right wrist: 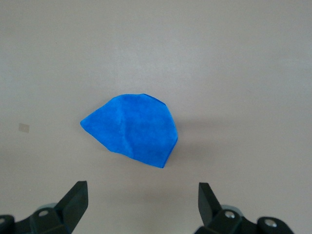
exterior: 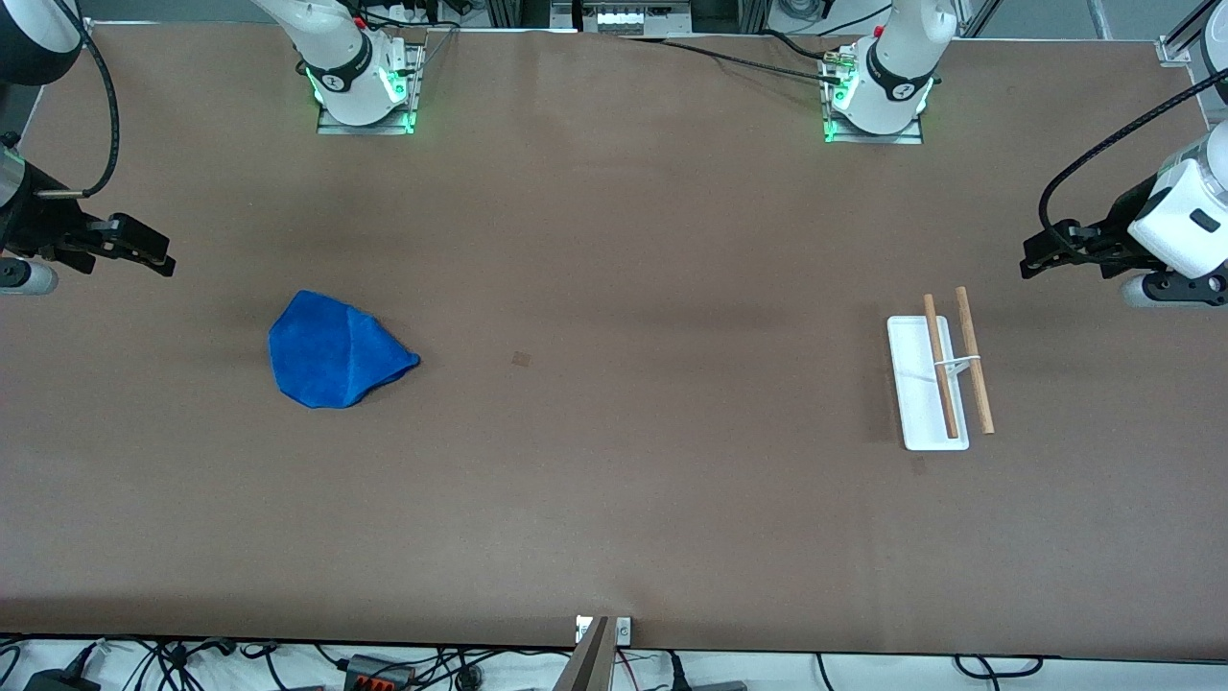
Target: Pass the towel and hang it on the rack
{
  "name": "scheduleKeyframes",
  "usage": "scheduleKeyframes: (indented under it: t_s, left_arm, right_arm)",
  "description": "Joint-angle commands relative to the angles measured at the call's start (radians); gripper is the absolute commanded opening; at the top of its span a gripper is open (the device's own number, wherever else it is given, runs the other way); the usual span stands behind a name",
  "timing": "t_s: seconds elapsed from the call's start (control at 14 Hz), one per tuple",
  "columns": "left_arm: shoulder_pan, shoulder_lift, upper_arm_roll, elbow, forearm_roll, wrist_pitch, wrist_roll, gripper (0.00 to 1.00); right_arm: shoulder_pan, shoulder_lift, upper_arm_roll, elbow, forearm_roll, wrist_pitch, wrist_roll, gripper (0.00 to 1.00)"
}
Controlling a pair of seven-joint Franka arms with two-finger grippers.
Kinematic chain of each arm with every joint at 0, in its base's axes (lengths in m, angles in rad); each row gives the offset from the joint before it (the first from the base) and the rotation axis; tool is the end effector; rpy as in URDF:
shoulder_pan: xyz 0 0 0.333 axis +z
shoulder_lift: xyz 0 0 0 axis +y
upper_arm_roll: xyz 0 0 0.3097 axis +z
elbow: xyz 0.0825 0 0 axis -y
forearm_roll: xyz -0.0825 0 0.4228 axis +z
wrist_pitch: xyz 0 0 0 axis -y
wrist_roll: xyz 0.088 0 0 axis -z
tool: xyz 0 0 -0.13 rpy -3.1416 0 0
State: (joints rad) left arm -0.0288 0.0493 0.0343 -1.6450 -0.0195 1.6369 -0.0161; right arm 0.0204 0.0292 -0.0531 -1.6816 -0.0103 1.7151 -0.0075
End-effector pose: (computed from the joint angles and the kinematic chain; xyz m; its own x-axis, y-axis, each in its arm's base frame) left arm 0.6078 0.0006 0.5332 0.9981 0.0229 -0.0576 0.0239 -0.9996 0.0167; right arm 0.6099 -0.0208 0.5333 0.9997 -0.0237 0.0042 -0.0237 -0.9996 0.0118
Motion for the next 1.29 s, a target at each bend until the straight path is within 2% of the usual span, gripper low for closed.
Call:
scheduleKeyframes:
  t_s: [0.0,0.36,0.64,1.0,1.21]
  left_arm:
    - [0.009,0.012,-0.004,0.028,-0.007,-0.022,0.022,1.0]
    - [0.009,0.012,-0.004,0.028,-0.005,-0.022,0.022,1.0]
    - [0.009,0.012,-0.004,0.027,-0.005,-0.022,0.024,1.0]
    - [0.009,0.012,-0.004,0.028,-0.005,-0.022,0.024,1.0]
    - [0.009,0.012,-0.004,0.028,-0.003,-0.022,0.024,1.0]
  right_arm:
    - [0.004,-0.015,-0.001,-0.003,-0.005,-0.017,0.003,1.0]
    - [0.004,-0.012,-0.001,-0.003,-0.007,-0.029,-0.011,1.0]
    - [0.004,0.037,-0.001,-0.003,-0.003,-0.018,-0.011,1.0]
    - [0.108,0.194,0.001,0.0,0.007,-0.002,-0.006,1.0]
    - [0.174,0.296,-0.001,0.006,0.07,0.095,-0.006,1.0]
